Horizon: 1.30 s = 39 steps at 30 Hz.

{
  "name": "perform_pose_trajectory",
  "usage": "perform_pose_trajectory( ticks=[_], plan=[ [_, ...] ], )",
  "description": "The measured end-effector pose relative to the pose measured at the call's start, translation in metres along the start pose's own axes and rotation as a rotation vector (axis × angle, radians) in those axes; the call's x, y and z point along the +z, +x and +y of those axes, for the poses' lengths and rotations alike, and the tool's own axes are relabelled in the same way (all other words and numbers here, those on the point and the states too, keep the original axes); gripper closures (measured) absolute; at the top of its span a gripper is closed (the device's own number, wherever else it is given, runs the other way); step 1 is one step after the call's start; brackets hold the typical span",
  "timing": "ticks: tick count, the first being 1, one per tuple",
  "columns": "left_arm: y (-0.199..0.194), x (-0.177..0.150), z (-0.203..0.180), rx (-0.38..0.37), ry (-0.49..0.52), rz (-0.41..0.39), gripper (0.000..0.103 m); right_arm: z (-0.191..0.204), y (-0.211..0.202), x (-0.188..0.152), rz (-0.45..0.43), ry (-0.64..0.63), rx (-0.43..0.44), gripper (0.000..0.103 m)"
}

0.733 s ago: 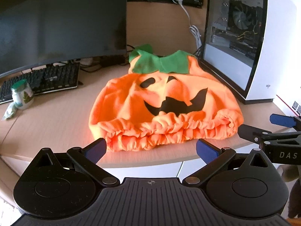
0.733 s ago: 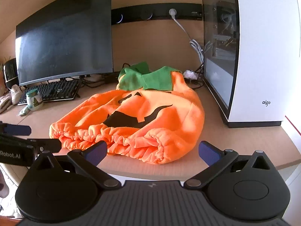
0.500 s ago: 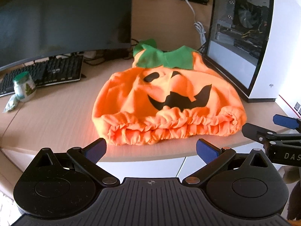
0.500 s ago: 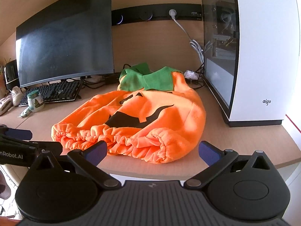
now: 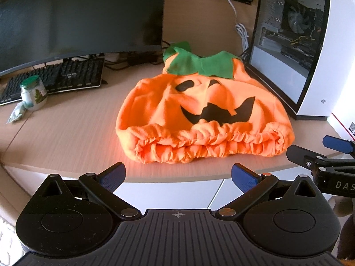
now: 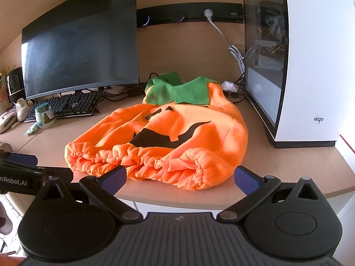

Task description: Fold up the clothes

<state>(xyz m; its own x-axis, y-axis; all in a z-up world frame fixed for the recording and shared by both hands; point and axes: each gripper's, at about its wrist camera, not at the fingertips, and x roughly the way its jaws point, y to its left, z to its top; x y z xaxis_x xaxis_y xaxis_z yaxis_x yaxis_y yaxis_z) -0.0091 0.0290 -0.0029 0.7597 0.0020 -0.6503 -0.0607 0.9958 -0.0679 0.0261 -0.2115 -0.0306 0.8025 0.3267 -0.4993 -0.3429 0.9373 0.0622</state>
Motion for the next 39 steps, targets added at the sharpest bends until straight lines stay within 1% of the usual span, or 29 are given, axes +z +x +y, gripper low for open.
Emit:
perform_pose_trajectory(
  ticks=[9, 16, 29, 39],
  plan=[
    [-0.004, -0.003, -0.002, -0.013, 0.010, 0.012, 0.000, 0.002, -0.004, -0.002, 0.005, -0.002, -0.002, 0.000],
    [-0.006, -0.006, 0.000, -0.003, -0.010, 0.024, 0.000, 0.005, -0.007, -0.003, 0.009, -0.011, 0.005, 0.000],
    [-0.004, -0.008, -0.007, -0.020, 0.004, 0.035, 0.000, -0.004, -0.011, -0.007, 0.018, 0.015, -0.020, 0.000],
    [-0.006, -0.006, -0.002, -0.005, -0.010, 0.021, 0.000, -0.001, -0.007, -0.006, 0.022, 0.007, -0.012, 0.000]
  ],
)
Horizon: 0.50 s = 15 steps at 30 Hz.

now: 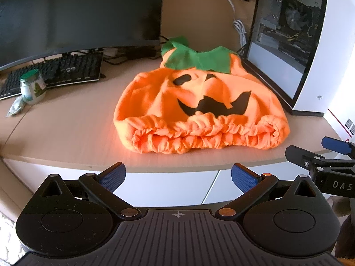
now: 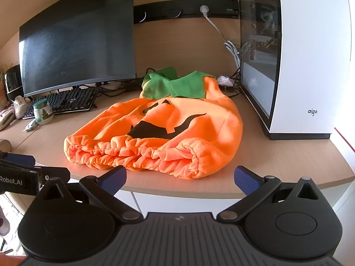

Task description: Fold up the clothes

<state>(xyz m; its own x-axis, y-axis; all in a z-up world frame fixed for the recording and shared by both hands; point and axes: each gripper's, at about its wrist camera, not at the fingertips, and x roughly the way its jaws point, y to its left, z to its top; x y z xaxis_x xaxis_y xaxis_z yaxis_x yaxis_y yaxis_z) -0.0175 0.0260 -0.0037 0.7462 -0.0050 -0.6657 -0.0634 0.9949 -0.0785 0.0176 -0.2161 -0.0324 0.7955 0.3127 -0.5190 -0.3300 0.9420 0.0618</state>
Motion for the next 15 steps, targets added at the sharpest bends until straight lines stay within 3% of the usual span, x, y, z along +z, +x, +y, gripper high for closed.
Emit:
perform_pose_trajectory(
  ticks=[15],
  plan=[
    [0.010, 0.001, -0.004, -0.004, -0.003, 0.024, 0.000, -0.006, 0.006, -0.001, 0.020, 0.010, -0.008, 0.000]
  ],
)
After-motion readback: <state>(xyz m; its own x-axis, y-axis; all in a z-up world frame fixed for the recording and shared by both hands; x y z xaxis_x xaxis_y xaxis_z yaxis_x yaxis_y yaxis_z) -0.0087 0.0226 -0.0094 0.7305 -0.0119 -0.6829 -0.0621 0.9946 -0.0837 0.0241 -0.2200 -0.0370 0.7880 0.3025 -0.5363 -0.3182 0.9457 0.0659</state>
